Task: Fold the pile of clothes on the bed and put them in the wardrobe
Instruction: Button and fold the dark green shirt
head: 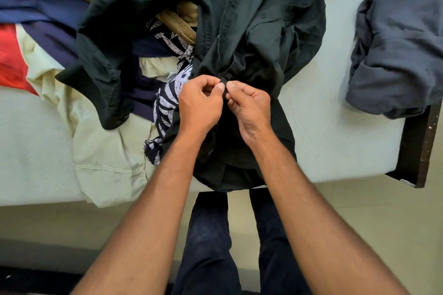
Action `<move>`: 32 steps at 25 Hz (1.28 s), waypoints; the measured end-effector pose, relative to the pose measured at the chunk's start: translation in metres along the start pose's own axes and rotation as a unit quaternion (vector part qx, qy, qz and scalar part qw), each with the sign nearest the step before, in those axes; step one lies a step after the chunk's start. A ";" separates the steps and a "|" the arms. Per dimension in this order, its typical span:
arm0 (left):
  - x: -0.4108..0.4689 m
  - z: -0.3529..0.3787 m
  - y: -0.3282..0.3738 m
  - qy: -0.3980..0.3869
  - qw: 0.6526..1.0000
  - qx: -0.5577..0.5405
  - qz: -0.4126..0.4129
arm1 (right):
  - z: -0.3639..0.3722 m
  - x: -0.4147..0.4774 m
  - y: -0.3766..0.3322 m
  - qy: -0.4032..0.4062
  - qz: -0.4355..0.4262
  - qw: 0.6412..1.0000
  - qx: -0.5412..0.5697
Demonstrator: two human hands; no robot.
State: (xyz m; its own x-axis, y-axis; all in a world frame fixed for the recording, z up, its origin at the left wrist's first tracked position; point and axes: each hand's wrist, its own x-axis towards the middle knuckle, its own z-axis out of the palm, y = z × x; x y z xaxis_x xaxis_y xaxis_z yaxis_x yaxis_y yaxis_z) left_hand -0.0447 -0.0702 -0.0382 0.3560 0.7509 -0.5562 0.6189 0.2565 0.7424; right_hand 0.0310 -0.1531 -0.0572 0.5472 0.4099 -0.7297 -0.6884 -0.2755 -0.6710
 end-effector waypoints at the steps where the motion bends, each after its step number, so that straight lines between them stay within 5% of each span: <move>1: 0.003 -0.005 0.000 -0.044 0.998 -0.037 -0.017 | -0.003 -0.001 -0.003 -0.013 0.024 0.999 0.024; 4: 0.015 -0.015 -0.001 -0.147 0.989 -0.020 -0.006 | -0.013 -0.001 -0.011 -0.058 0.112 0.988 0.092; 7: 0.023 -0.015 0.001 -0.102 0.992 0.060 0.037 | -0.003 0.003 -0.012 -0.041 0.101 0.991 0.075; 13: 0.007 -0.013 -0.005 -0.089 0.995 -0.032 0.036 | -0.004 -0.008 -0.017 0.023 -0.069 0.983 -0.169; 17: -0.001 -0.024 -0.007 -0.132 0.988 0.052 0.058 | -0.019 -0.026 -0.011 0.003 -0.019 0.978 -0.206; 22: 0.012 -0.022 0.029 -0.017 0.984 0.093 0.154 | -0.033 -0.040 -0.027 0.051 -0.079 0.924 -0.370; 26: 0.043 0.001 0.052 -0.045 0.971 0.155 0.175 | -0.023 -0.018 -0.061 0.112 -0.193 0.900 -0.375; 32: 0.067 0.015 0.044 -0.025 0.973 0.208 0.099 | 0.000 0.015 -0.065 0.101 -0.119 0.875 -0.459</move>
State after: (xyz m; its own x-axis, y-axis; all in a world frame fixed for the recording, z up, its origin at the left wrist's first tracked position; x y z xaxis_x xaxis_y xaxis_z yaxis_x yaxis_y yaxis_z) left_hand 0.0166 -0.0177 -0.0479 0.5249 0.7272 -0.4424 0.7607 -0.1676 0.6271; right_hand 0.0842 -0.1285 -0.0245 0.7597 0.4136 -0.5018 0.0773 -0.8236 -0.5618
